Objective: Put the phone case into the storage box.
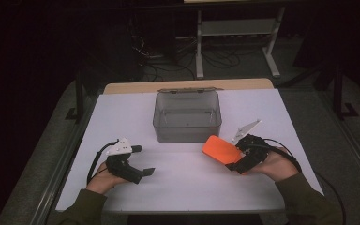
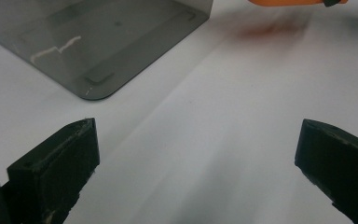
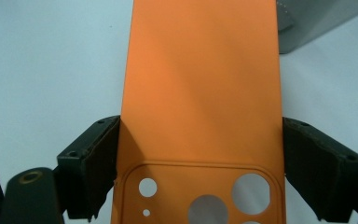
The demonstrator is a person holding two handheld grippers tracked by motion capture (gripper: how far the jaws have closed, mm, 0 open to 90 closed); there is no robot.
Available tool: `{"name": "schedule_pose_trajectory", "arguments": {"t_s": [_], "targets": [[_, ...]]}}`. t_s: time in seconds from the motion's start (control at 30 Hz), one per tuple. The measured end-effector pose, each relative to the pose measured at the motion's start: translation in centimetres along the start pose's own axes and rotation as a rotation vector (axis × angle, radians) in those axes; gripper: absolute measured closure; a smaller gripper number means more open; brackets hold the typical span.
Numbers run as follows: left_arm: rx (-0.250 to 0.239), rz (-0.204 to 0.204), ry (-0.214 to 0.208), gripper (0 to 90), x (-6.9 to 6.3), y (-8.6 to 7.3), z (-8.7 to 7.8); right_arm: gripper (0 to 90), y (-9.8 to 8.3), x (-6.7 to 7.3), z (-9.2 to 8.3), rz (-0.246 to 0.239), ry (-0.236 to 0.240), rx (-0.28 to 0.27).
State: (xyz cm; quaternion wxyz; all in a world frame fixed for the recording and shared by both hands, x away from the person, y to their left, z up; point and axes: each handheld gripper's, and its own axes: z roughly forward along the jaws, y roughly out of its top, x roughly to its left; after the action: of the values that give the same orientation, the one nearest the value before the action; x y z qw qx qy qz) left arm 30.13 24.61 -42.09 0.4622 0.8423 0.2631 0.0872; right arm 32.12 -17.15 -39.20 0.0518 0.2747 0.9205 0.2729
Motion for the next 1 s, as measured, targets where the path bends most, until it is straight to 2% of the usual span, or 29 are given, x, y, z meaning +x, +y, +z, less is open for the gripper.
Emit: {"name": "schedule_pose_trajectory", "arguments": {"t_s": [0.33, 1.0], "targets": [[0.002, -0.001, 0.0, 0.0, 0.0, 0.0, 0.0, 15.2, 0.8, 0.4, 0.4, -0.021, 0.01, -0.001], [0.001, 0.0, -0.002, 0.0, 0.0, 0.0, 0.1, 15.2, 3.6, 1.4, 1.3, -0.08, 0.026, -0.007]]}}
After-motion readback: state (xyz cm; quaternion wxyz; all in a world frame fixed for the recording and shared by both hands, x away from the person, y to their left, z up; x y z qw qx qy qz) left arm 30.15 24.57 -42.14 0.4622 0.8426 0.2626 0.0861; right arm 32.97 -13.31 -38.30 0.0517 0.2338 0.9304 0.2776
